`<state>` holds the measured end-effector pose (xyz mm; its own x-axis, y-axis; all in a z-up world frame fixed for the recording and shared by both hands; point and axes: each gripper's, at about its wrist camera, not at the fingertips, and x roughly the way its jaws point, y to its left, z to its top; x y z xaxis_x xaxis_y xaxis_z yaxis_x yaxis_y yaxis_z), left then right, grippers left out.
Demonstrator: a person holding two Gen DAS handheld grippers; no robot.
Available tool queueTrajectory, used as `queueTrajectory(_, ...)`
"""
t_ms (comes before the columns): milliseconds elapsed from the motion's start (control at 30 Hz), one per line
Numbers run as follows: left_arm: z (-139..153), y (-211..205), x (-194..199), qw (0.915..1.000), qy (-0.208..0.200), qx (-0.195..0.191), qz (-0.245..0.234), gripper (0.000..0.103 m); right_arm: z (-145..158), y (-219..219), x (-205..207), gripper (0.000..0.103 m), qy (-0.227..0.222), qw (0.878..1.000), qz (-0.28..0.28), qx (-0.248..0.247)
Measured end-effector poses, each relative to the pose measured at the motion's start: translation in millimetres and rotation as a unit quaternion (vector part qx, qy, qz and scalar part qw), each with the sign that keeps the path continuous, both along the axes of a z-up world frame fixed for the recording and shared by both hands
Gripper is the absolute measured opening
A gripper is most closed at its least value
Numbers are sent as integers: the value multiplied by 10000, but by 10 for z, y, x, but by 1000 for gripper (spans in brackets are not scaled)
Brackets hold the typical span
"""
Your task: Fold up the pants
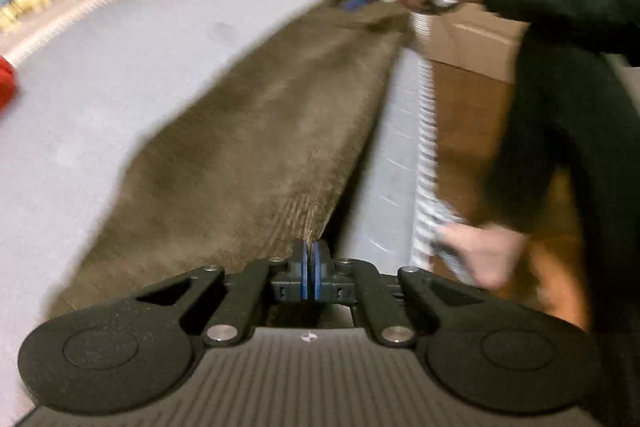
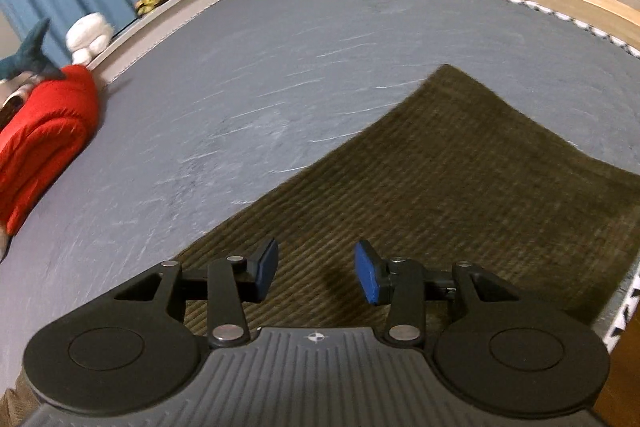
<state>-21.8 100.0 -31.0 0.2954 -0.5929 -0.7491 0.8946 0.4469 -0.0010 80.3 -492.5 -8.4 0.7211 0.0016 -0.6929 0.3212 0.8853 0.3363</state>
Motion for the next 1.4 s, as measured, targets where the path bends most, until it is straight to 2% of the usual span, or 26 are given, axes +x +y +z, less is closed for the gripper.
queueTrajectory(100, -302, -77, -38, 9972, 37, 737, -91, 3, -94, 36, 50, 45, 331, 9993, 97, -172)
queueTrajectory(133, -299, -40, -26, 9975, 35, 700, -87, 4, -138, 33, 84, 45, 472, 9986, 73, -232)
queueTrajectory(200, -89, 167, 89, 9995, 154, 36, 257, 11, -217, 27, 132, 45, 719, 9969, -9, -331)
queueTrajectory(233, 22, 283, 148, 9985, 136, -275, 451, 21, -211, 40, 143, 45, 720, 9968, -26, -342)
queueTrajectory(267, 145, 417, 183, 9960, 7, -574, 687, 26, -189, 61, 152, 45, 724, 9966, -54, -382)
queueTrajectory(333, 258, 639, 243, 9911, -122, -785, 1065, 26, -131, 137, 163, 45, 661, 9965, -43, -514)
queueTrajectory(400, 219, 750, 261, 9881, -26, -641, 1398, 26, -75, 248, 144, 45, 530, 9964, 107, -652)
queueTrajectory(433, 116, 806, 285, 9873, 89, -328, 1554, 26, -40, 324, 148, 45, 471, 9959, 209, -742)
queueTrajectory(500, -204, 862, 327, 9817, 407, 675, 1732, 24, 38, 494, 156, 45, 342, 9949, 425, -854)
queueTrajectory(533, -318, 892, 300, 9791, 514, 959, 1717, 24, 72, 558, 161, 45, 286, 9945, 522, -865)
queueTrajectory(600, -282, 1002, 207, 9811, 518, 792, 1690, 24, 167, 714, 188, 45, 157, 9937, 697, -862)
queueTrajectory(667, -101, 1196, 159, 9780, 367, 223, 2042, 25, 266, 855, 222, 45, 12, 9929, 856, -832)
queueTrajectory(700, -7, 1313, 156, 9725, 223, -83, 2316, 27, 317, 918, 234, 45, -63, 9924, 922, -810)
queueTrajectory(733, 56, 1426, 177, 9653, 154, -323, 2585, 35, 365, 988, 247, 47, -144, 9919, 986, -787)
queueTrajectory(767, 115, 1566, 217, 9527, 77, -567, 2985, 50, 402, 1049, 259, 48, -213, 9913, 1041, -770)
queueTrajectory(800, 148, 1691, 282, 9328, -20, -722, 3532, 56, 438, 1115, 273, 49, -281, 9907, 1095, -757)
queueTrajectory(833, 148, 1813, 364, 9089, -7, -840, 4086, 61, 470, 1185, 290, 50, -339, 9900, 1148, -746)
queueTrajectory(867, 133, 1920, 442, 8888, 97, -947, 4483, 62, 488, 1245, 310, 50, -381, 9893, 1200, -738)
queueTrajectory(900, 77, 2026, 528, 8623, 378, -1136, 4920, 62, 508, 1299, 330, 50, -413, 9886, 1246, -735)
queueTrajectory(967, -68, 2158, 656, 8276, 1050, -1629, 5269, 62, 521, 1397, 377, 50, -426, 9873, 1343, -735)
queueTrajectory(1000, -114, 2145, 683, 8188, 1237, -1797, 5310, 62, 519, 1441, 401, 51, -417, 9868, 1381, -740)
queueTrajectory(1067, -174, 2193, 788, 8055, 1454, -1961, 5400, 67, 522, 1519, 427, 51, -384, 9862, 1420, -757)
queueTrajectory(1267, -422, 2146, 919, 7737, 1837, -1958, 5739, 65, 469, 1590, 494, 51, -326, 9867, 1383, -785)
queueTrajectory(1300, -451, 2142, 928, 7741, 1831, -1961, 5734, 61, 454, 1594, 511, 51, -310, 9868, 1374, -802)
queueTrajectory(1333, -490, 2143, 956, 7780, 1827, -1978, 5677, 51, 437, 1601, 525, 51, -286, 9868, 1366, -825)
queueTrajectory(1400, -421, 2115, 967, 7911, 1653, -1863, 5587, 38, 401, 1592, 525, 51, -232, 9871, 1333, -860)
